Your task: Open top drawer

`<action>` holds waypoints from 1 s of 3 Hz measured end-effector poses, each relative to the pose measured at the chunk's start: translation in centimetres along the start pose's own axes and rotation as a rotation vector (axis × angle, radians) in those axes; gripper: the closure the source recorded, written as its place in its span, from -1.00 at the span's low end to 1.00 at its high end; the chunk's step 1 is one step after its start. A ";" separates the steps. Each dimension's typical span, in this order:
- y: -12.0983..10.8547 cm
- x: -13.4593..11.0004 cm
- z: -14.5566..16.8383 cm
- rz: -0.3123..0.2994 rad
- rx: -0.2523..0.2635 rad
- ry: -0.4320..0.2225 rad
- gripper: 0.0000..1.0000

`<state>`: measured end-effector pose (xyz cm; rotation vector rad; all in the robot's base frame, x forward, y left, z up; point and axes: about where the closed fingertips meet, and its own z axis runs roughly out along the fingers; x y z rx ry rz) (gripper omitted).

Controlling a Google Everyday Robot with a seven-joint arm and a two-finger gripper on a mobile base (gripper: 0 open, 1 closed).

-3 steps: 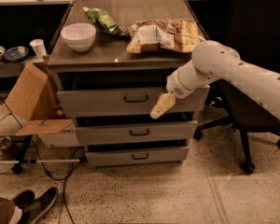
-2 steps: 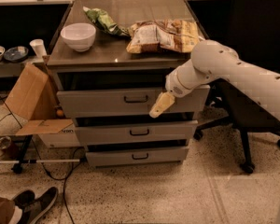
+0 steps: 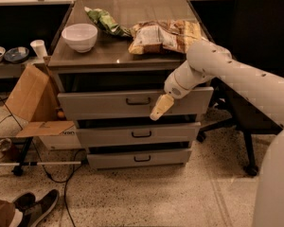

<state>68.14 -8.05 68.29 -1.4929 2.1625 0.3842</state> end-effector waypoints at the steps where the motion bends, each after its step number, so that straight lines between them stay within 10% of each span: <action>1: -0.1 1.1 0.5 0.024 -0.021 0.027 -1.00; 3: 0.0 3.2 -0.5 0.060 -0.015 0.069 -0.21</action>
Offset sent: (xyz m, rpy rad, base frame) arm -0.0108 -0.0373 -0.0124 -0.0521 0.0737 -0.0647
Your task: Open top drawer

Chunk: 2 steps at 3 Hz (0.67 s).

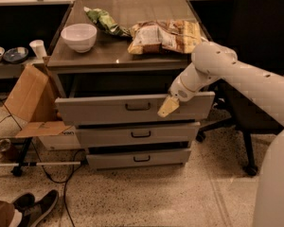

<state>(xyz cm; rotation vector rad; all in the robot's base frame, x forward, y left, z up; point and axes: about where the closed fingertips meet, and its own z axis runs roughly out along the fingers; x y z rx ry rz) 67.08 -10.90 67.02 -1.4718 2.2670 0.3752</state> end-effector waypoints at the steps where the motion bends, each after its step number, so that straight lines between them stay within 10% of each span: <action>1: 0.1 0.7 -0.7 0.008 0.005 0.018 0.02; 2: 0.1 0.6 -0.9 0.008 0.005 0.018 -0.02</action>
Offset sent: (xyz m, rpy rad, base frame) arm -0.0218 -0.0338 0.0070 -0.0705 0.0238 -0.0394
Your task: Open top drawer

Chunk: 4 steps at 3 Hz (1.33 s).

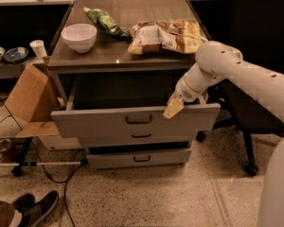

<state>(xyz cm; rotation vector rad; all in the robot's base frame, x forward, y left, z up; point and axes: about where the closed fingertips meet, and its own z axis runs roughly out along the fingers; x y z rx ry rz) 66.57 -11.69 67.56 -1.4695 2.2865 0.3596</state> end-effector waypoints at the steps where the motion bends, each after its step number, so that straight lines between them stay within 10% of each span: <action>1: 0.7 1.6 -0.4 0.008 -0.004 0.034 -0.35; 2: 1.8 3.5 -0.6 0.017 -0.018 0.061 -0.82; 4: 4.9 7.3 -1.7 0.014 -0.075 0.118 -0.94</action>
Offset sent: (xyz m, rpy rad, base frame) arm -0.0517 -0.0408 -0.0140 -0.0673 0.0709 -0.0128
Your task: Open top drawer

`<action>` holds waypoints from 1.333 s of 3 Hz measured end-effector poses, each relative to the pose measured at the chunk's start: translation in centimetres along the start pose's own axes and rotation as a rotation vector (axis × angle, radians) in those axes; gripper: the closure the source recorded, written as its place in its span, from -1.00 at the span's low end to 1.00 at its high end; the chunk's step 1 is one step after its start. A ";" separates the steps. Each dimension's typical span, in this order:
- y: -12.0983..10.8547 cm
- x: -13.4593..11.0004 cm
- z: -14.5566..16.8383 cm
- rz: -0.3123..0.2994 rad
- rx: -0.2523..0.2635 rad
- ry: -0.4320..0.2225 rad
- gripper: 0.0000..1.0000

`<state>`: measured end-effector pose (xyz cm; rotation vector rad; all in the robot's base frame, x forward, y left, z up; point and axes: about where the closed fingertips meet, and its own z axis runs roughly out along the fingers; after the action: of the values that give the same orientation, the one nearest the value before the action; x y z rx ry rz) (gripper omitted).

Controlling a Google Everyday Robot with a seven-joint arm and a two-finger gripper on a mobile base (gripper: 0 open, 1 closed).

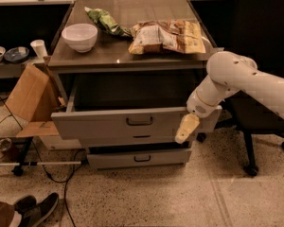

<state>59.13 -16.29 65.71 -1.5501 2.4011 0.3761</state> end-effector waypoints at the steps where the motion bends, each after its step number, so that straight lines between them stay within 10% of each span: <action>1: 1.1 1.5 -1.1 -0.001 -0.015 0.028 -0.56; 2: 2.1 2.6 -2.4 -0.007 -0.026 0.053 -0.26; 4: 3.4 3.7 -4.8 -0.027 -0.042 0.095 -0.99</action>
Offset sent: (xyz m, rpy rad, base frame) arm -0.0478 -0.0355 0.0319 -0.0610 0.0527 0.0292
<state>54.14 -19.73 69.15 -1.6525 2.4547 0.3565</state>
